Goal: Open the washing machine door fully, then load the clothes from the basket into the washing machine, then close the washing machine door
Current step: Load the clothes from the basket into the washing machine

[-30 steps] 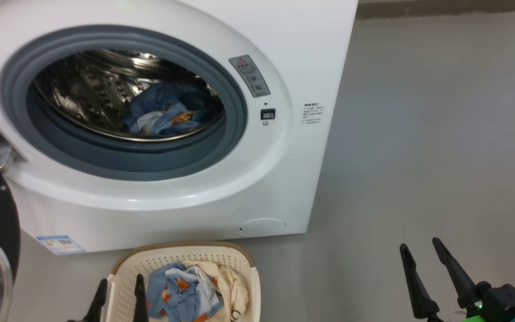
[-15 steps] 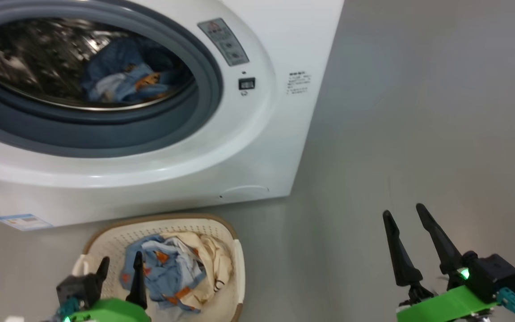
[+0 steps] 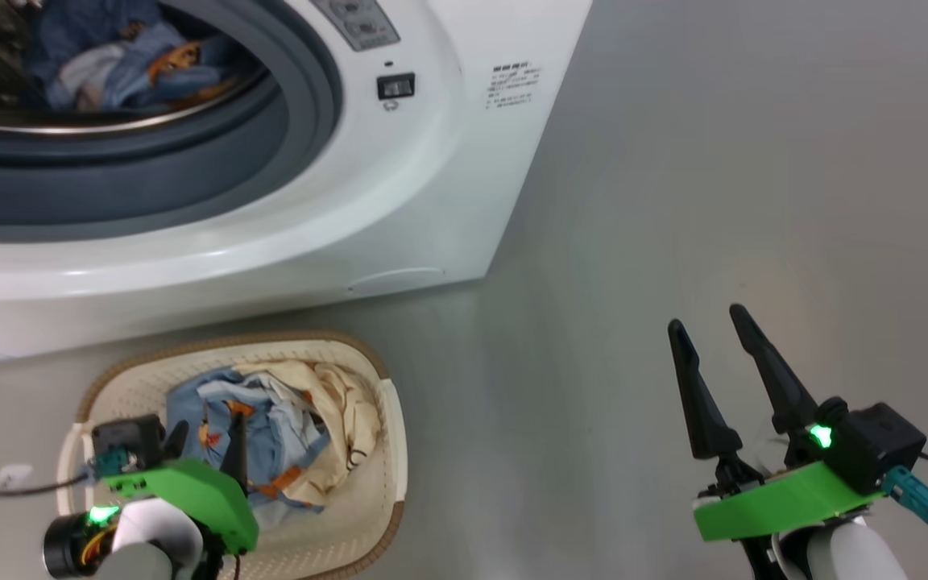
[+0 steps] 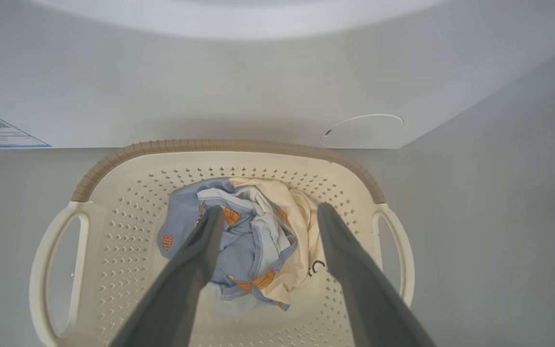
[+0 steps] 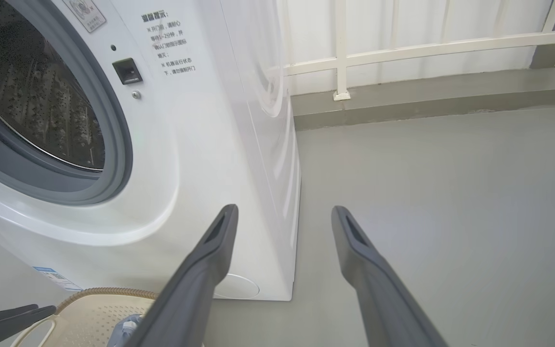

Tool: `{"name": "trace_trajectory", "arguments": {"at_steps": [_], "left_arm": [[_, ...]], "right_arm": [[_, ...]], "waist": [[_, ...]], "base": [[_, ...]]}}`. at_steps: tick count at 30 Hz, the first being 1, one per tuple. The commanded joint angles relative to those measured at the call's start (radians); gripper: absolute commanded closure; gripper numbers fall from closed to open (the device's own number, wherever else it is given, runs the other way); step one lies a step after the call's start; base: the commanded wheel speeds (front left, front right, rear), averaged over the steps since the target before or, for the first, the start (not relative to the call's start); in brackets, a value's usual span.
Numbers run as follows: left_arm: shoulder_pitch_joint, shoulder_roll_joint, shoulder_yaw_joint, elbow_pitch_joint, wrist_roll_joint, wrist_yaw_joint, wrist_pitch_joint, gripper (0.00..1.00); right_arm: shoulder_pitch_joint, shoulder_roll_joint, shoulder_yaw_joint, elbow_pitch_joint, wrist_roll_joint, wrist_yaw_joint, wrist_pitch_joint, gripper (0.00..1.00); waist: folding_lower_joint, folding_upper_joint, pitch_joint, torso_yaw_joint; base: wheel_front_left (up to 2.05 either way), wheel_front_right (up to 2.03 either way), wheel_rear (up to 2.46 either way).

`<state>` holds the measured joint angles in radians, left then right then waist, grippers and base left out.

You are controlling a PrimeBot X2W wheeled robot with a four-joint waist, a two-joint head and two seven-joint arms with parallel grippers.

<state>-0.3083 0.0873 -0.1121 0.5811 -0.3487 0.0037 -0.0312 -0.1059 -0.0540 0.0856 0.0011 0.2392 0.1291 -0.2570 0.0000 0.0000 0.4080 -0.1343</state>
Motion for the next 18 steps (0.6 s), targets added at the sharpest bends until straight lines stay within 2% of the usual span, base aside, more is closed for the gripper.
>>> {"name": "trace_trajectory", "arguments": {"at_steps": [1,14,18], "left_arm": [[-0.027,0.030,0.031,-0.002,-0.008,-0.003,0.002,0.00],[-0.253,0.081,0.049,0.261,-0.049,-0.017,0.115,0.00],[-0.311,0.100,0.058,0.336,-0.057,-0.011,0.121,0.00]], "right_arm": [[-0.024,0.003,0.030,-0.021,-0.006,0.002,-0.005,0.00],[-0.134,0.004,0.070,-0.037,0.004,0.002,-0.005,0.00],[-0.165,0.004,0.084,-0.041,0.009,0.002,-0.005,0.00]], "waist": [[0.0000,0.0000,0.044,-0.016],[0.0000,0.0000,0.230,-0.046],[0.0000,0.0000,0.280,-0.063]], "base": [[0.00,0.00,0.00],[0.00,0.00,0.00],[0.00,0.00,0.00]]}}
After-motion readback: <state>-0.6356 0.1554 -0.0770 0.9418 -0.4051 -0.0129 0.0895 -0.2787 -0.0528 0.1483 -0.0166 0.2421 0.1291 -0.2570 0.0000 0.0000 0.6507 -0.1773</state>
